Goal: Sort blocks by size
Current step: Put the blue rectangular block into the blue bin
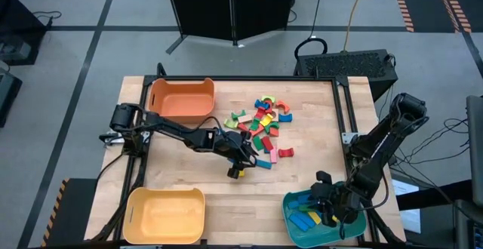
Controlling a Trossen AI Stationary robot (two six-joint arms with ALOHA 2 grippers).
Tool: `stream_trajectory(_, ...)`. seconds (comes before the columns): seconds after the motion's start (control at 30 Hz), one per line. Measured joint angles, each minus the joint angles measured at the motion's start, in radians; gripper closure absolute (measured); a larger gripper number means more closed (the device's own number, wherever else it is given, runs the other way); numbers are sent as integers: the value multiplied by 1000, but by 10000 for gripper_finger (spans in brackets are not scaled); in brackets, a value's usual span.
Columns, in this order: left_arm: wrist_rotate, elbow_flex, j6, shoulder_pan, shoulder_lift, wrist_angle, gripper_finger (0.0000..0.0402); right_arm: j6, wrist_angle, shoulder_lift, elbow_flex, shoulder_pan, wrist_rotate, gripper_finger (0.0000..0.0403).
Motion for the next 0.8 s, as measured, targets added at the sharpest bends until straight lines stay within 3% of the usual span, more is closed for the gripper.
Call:
stream_trajectory(0.23,0,0,4,0,9,5,182,-56,-1,0,0,-13,5,254)
stream_trajectory(0.8,-4,18,15,33,207,155,182,-148,13,-42,0,-59,1,285)
